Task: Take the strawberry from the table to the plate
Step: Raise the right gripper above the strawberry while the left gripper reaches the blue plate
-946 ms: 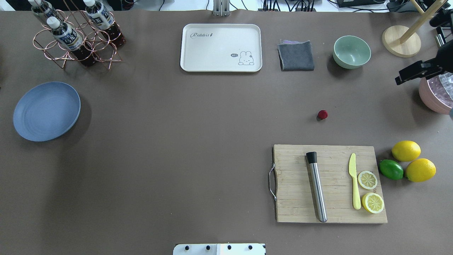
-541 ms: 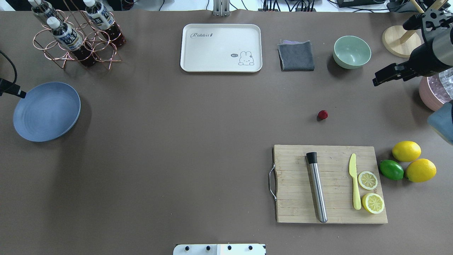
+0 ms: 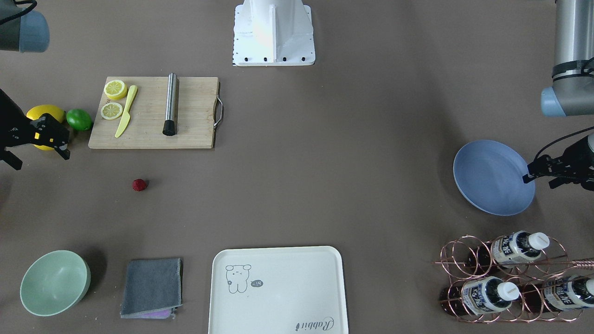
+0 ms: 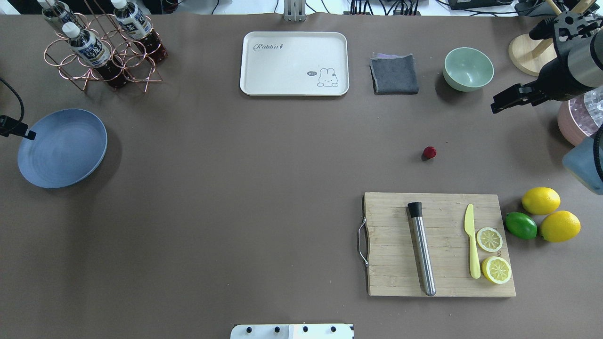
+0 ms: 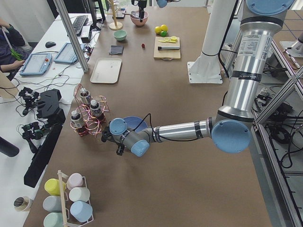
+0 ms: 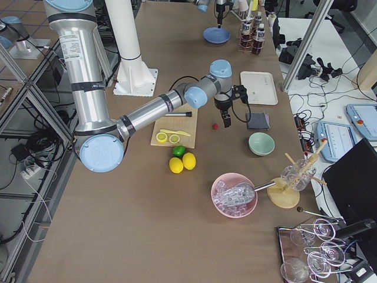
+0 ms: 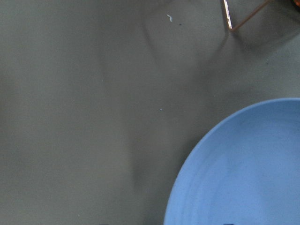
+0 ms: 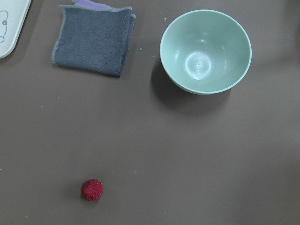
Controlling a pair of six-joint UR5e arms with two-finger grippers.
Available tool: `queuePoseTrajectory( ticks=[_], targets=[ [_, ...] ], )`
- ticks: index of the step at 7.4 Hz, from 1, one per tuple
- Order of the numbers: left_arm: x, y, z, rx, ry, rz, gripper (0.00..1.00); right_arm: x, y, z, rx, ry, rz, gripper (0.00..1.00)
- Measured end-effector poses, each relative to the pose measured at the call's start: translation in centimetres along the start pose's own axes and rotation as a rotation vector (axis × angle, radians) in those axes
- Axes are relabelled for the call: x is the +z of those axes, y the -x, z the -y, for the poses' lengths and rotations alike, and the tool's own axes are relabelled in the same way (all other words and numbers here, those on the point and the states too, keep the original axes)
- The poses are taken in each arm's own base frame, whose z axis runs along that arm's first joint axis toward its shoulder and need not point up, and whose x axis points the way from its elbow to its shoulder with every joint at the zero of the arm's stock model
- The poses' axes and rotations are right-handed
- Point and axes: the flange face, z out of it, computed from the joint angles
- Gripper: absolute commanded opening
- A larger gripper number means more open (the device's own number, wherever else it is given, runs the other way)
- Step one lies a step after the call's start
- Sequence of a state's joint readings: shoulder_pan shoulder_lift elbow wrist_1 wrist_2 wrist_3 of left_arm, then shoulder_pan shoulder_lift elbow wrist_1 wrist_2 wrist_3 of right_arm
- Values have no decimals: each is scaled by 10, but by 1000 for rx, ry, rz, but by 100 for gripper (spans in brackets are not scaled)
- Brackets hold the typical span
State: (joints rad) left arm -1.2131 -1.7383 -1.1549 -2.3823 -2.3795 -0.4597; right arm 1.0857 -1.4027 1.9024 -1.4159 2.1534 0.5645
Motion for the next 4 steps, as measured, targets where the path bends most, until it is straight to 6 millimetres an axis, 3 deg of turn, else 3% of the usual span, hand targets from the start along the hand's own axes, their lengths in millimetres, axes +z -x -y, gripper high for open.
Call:
queuePoseTrajectory(
  ticks=[1, 2, 3, 4],
  targets=[
    [5, -3, -3, 8, 8, -3, 74, 2, 1, 0, -3, -1, -5, 100],
    [10, -5, -5, 13, 14, -5, 58, 3, 3, 1, -5, -3, -9, 100],
    [12, -7, -6, 15, 19, -7, 33, 4, 3, 2, -7, -3, -12, 100],
    [14, -7, -7, 17, 22, -7, 0, 4, 4, 3, -8, -4, -13, 100]
  ],
)
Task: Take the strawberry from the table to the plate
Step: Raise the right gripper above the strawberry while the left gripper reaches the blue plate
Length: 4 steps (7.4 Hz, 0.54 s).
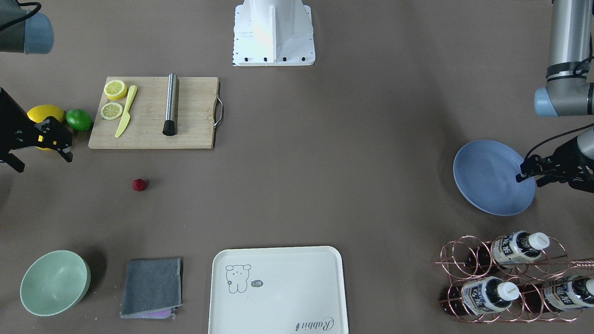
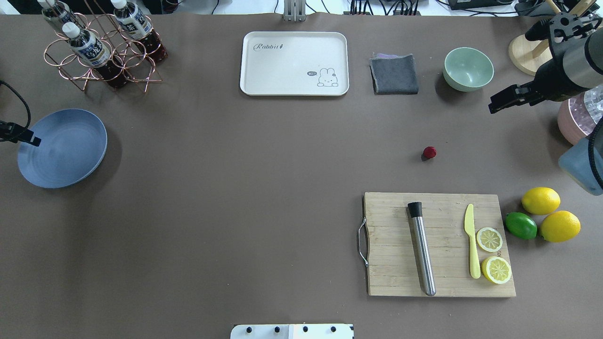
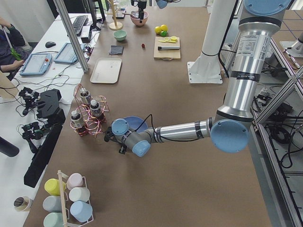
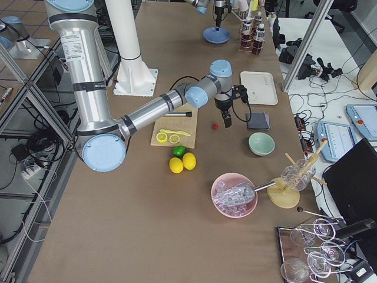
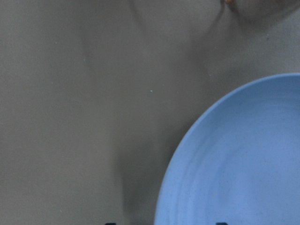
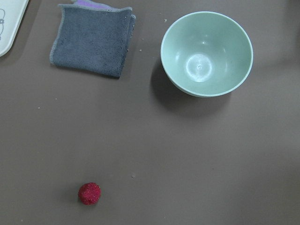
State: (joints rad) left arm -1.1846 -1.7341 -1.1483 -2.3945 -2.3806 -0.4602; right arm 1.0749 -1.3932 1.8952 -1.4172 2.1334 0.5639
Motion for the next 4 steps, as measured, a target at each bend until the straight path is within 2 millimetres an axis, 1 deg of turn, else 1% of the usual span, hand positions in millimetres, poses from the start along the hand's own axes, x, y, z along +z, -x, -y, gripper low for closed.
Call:
queuePoseTrajectory(
  ticks=[2, 4],
  targets=[
    [1, -2, -1, 5, 2, -3, 0, 0, 1, 0, -1, 0, 0, 100],
    [-4, -10, 1, 14, -1, -33, 0, 0, 1, 0, 0, 1, 0, 100]
  ],
)
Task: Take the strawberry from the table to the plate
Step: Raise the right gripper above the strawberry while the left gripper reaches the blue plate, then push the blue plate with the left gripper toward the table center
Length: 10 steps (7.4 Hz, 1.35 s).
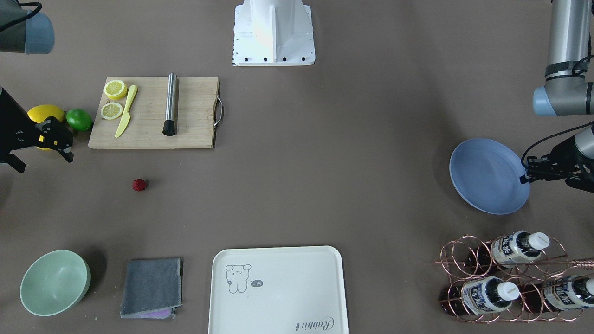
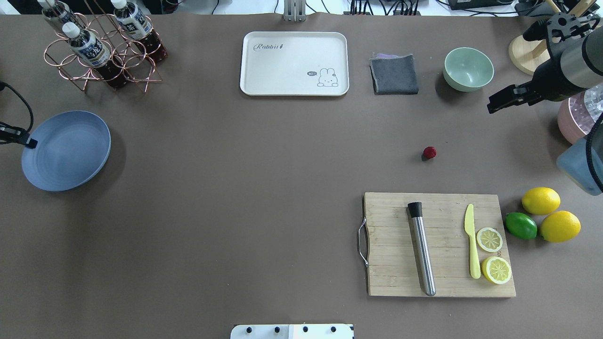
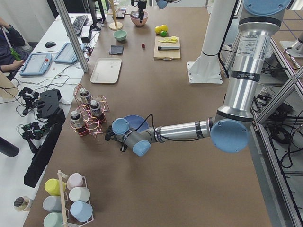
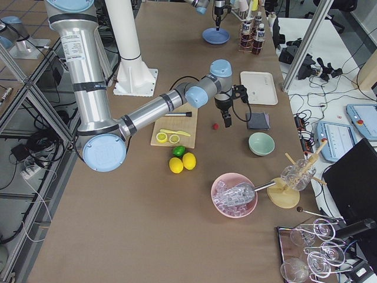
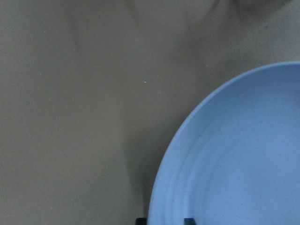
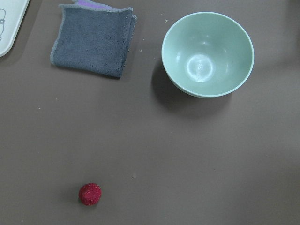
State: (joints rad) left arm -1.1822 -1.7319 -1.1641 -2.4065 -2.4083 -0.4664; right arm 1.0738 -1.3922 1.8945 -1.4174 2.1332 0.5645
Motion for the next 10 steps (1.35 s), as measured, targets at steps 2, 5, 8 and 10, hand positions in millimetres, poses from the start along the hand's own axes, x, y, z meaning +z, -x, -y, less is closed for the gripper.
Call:
queuePoseTrajectory(
  ticks=[2, 5, 8, 10],
  targets=[
    [-19, -32, 14, -52, -30, -54, 0, 0, -1, -1, 2, 2, 0, 100],
    [-34, -129, 50, -165, -71, -133, 0, 2, -2, -2, 6, 8, 4, 100],
    [18, -300, 78, -234, -97, -181, 0, 4, -4, -4, 12, 16, 3, 100],
    [50, -394, 78, -258, -114, -205, 0, 7, -6, -4, 15, 21, 0, 100]
  ],
)
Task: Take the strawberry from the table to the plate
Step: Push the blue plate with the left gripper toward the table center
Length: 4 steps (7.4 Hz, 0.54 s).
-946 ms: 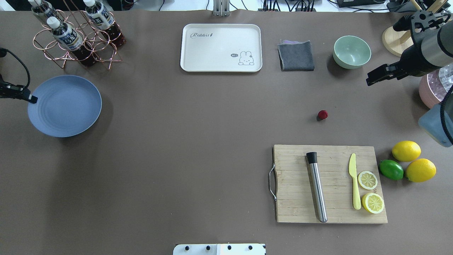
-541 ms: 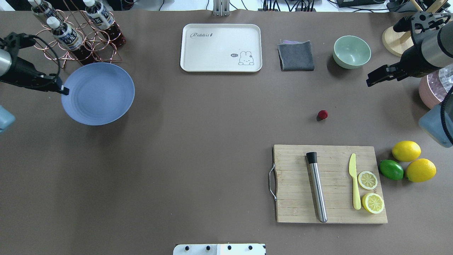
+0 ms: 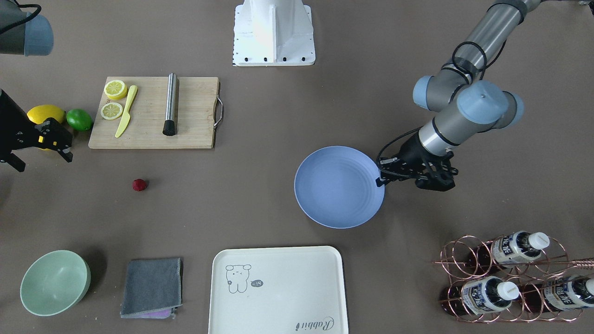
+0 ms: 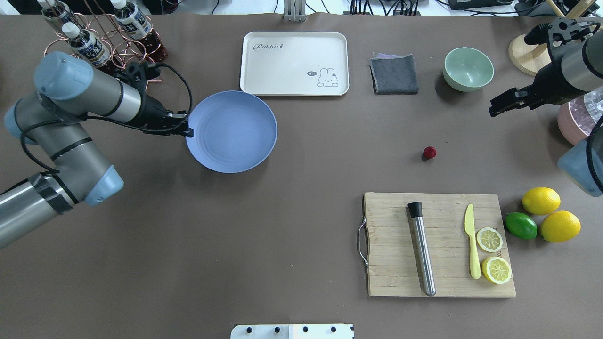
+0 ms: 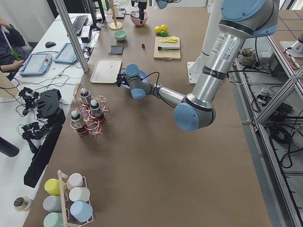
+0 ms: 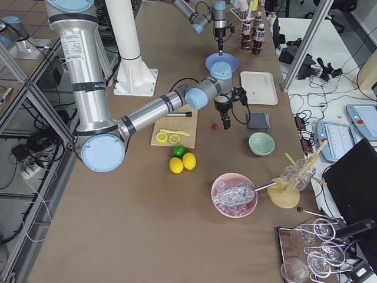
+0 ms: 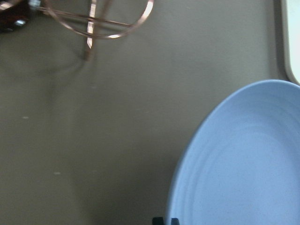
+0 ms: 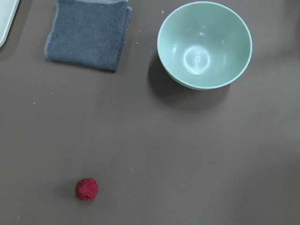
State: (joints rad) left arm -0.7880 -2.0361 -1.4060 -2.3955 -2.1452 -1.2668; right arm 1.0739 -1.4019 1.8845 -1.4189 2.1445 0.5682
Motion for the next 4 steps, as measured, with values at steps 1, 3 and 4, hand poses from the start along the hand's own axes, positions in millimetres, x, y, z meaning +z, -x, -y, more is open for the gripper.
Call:
queuePoseTrajectory(
  ticks=[1, 3, 4],
  targets=[
    [20, -29, -17, -3, -5, -8, 0, 1, -1, 0, 2, 2, -1, 100],
    [53, -66, -54, 0, -17, -13, 0, 2, -2, -1, 5, 5, -3, 100],
    [62, -74, -66, -1, -24, -13, 41, 3, -3, -1, 8, 7, -3, 100]
  ],
)
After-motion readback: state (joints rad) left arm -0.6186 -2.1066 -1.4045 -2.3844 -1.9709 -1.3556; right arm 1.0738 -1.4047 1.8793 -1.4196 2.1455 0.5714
